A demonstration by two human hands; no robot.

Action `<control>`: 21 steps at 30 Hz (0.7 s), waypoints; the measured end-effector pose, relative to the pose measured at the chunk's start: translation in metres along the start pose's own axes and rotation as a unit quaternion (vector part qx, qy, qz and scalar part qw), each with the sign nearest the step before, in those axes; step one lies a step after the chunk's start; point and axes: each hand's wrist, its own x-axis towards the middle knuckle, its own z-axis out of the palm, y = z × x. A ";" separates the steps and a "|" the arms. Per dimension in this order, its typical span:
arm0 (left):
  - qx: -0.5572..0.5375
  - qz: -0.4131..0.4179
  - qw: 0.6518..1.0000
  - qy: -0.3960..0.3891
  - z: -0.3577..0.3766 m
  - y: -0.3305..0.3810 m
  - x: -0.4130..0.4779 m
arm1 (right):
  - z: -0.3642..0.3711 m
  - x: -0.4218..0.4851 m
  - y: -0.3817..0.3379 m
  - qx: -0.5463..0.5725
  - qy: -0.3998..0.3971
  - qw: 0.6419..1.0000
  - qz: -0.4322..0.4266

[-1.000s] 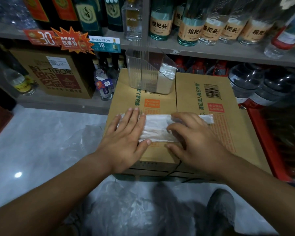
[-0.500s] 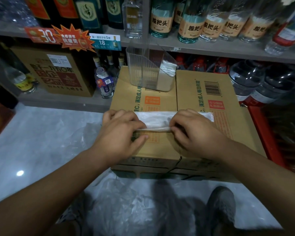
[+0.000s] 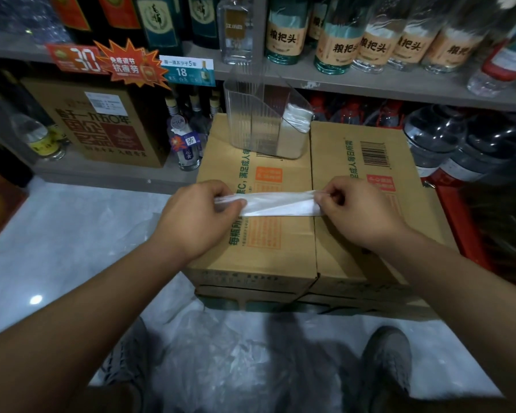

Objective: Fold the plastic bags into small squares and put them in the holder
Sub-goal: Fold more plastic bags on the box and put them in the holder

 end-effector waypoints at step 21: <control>0.184 0.151 0.959 -0.151 0.026 -0.008 -0.001 | -0.002 0.009 -0.018 -0.107 -0.025 0.994 0.023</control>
